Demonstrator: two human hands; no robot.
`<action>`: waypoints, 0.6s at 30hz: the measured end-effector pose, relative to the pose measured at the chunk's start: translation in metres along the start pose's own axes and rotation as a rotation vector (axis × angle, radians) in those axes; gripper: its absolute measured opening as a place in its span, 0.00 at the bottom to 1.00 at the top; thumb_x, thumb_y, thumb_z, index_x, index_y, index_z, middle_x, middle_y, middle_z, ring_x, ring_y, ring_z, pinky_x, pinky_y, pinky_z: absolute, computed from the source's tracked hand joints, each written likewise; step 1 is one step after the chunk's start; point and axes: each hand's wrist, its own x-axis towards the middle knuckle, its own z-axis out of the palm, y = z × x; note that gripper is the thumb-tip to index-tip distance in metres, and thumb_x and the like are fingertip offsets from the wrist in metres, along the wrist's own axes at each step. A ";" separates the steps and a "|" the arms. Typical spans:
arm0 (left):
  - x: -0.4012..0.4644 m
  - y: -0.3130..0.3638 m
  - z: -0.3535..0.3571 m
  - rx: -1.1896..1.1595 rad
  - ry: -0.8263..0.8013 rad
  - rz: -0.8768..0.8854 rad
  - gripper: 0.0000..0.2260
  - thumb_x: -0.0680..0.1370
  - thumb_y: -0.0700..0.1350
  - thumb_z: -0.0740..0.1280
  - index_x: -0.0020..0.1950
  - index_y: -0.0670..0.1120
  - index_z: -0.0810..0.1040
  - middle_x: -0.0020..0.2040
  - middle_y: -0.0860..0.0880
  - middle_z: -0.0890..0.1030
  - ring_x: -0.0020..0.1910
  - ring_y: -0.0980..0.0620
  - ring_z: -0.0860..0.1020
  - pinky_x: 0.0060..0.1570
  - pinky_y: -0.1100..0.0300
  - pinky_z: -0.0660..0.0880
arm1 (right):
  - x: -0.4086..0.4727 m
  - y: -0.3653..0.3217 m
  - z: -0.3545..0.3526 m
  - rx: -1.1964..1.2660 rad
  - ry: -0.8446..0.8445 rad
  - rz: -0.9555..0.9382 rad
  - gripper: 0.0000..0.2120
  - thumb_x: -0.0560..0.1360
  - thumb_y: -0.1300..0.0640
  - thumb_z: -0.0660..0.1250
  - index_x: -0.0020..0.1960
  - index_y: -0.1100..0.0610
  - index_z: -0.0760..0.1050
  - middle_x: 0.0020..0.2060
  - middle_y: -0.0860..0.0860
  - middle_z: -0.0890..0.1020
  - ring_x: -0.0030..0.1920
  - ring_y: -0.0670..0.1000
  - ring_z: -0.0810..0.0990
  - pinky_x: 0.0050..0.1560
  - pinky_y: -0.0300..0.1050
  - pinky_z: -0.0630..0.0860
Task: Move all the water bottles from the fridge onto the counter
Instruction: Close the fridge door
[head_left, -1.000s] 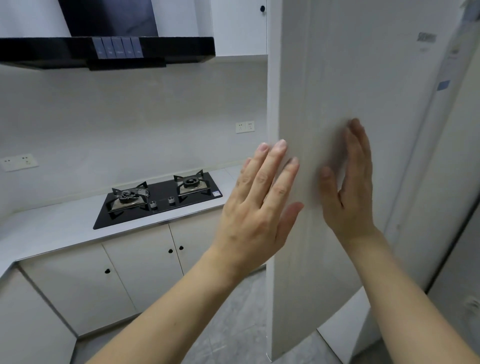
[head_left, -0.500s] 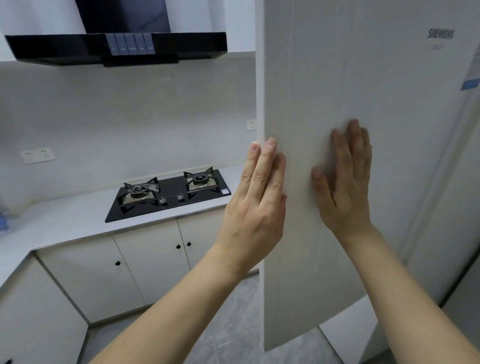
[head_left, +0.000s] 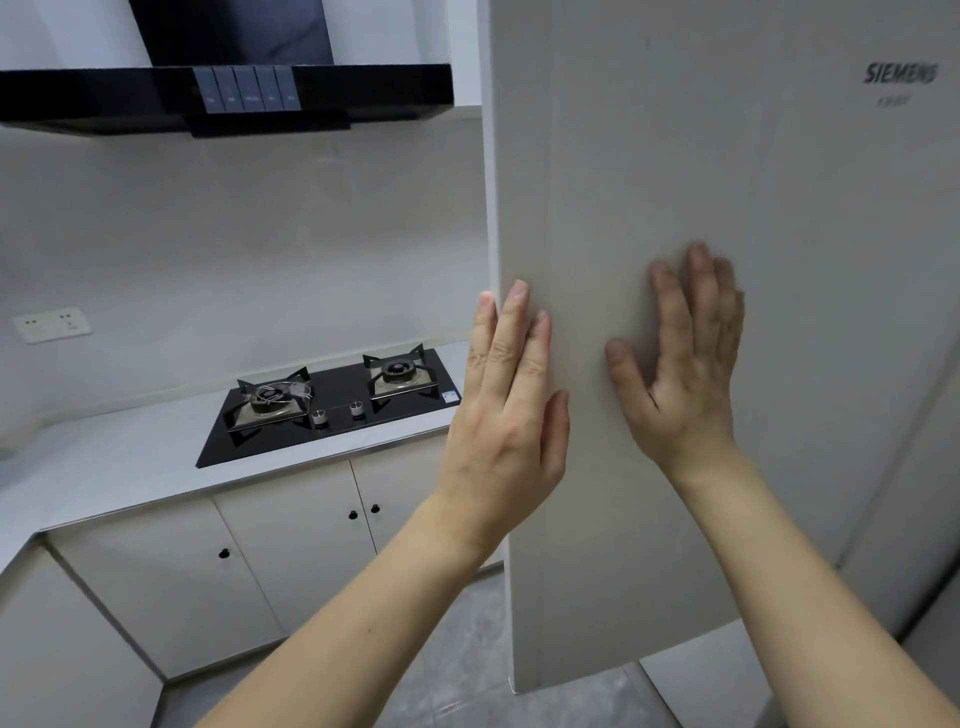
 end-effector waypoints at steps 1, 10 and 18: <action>0.002 -0.004 0.003 -0.008 0.005 -0.004 0.23 0.77 0.34 0.66 0.70 0.29 0.66 0.74 0.32 0.59 0.75 0.31 0.54 0.73 0.40 0.58 | 0.002 0.001 0.004 -0.008 0.006 -0.002 0.31 0.79 0.43 0.57 0.76 0.57 0.56 0.76 0.61 0.55 0.77 0.62 0.50 0.75 0.63 0.46; 0.016 -0.050 0.032 0.010 0.046 0.002 0.22 0.77 0.33 0.64 0.70 0.29 0.67 0.74 0.34 0.59 0.75 0.30 0.54 0.75 0.43 0.55 | 0.018 0.014 0.043 -0.075 0.047 -0.010 0.30 0.77 0.45 0.59 0.75 0.55 0.58 0.76 0.60 0.56 0.77 0.62 0.50 0.76 0.60 0.44; 0.029 -0.089 0.057 0.050 0.028 0.041 0.24 0.76 0.38 0.67 0.70 0.29 0.67 0.74 0.34 0.61 0.74 0.28 0.53 0.74 0.40 0.55 | 0.031 0.025 0.074 -0.153 0.082 -0.001 0.30 0.76 0.46 0.60 0.75 0.55 0.59 0.75 0.61 0.58 0.77 0.62 0.51 0.76 0.61 0.44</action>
